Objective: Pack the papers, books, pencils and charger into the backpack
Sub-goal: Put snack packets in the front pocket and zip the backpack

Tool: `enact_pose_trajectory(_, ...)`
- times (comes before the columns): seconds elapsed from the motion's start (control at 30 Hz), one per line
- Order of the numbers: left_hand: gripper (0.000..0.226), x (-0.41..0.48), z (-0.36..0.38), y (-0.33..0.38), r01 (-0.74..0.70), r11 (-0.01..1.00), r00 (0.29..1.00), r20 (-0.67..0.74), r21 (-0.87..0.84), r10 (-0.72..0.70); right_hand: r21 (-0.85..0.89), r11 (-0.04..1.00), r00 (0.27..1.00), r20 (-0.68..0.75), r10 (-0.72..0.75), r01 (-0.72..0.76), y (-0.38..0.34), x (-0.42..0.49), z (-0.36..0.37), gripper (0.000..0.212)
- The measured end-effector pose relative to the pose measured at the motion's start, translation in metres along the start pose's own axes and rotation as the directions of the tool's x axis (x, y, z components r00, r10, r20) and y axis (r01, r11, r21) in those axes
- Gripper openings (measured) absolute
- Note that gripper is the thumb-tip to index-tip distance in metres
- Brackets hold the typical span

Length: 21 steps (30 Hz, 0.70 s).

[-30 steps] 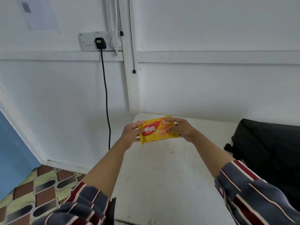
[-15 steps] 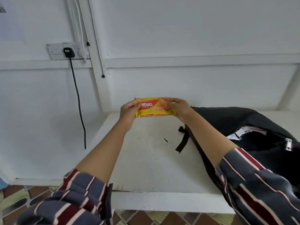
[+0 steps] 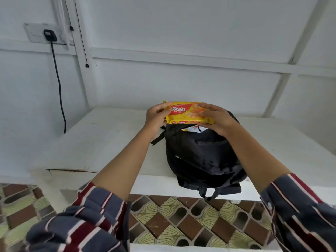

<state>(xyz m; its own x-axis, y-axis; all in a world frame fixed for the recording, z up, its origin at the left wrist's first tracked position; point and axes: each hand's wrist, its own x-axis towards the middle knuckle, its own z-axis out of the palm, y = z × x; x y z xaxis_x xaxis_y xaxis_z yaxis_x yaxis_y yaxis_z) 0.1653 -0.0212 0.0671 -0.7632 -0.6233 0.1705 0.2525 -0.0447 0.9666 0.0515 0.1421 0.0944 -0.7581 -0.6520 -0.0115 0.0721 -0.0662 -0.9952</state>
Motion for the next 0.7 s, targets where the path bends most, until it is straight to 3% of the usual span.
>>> enact_pose_trajectory(0.17, 0.030, -0.019, 0.023, 0.001, -0.017, 0.999, 0.996, 0.089, 0.039, 0.013, 0.005, 1.000, 1.000, -0.002, 0.012, -0.012, -0.002, -0.021, -0.039, 0.040)
enact_pose_trajectory(0.33, 0.042, -0.032, 0.033, -0.011, -0.010, 0.957, 0.972, 0.229, 0.290, -0.059, -0.094, 0.990, 0.991, 0.073, 0.115, -0.108, 0.005, -0.042, -0.075, 0.040)
enact_pose_trajectory(0.53, 0.035, -0.038, 0.040, -0.018, -0.094, 0.838, 0.939, 0.327, 0.537, -0.104, -0.151, 0.969, 0.969, 0.121, 0.214, -0.195, 0.019, -0.055, -0.097, 0.042)
enact_pose_trajectory(0.7, 0.027, -0.034, 0.040, -0.019, -0.157, 0.660, 0.935, 0.326, 0.735, -0.141, -0.191, 0.952, 0.955, 0.131, 0.266, -0.239, 0.023, -0.056, -0.094, 0.040)
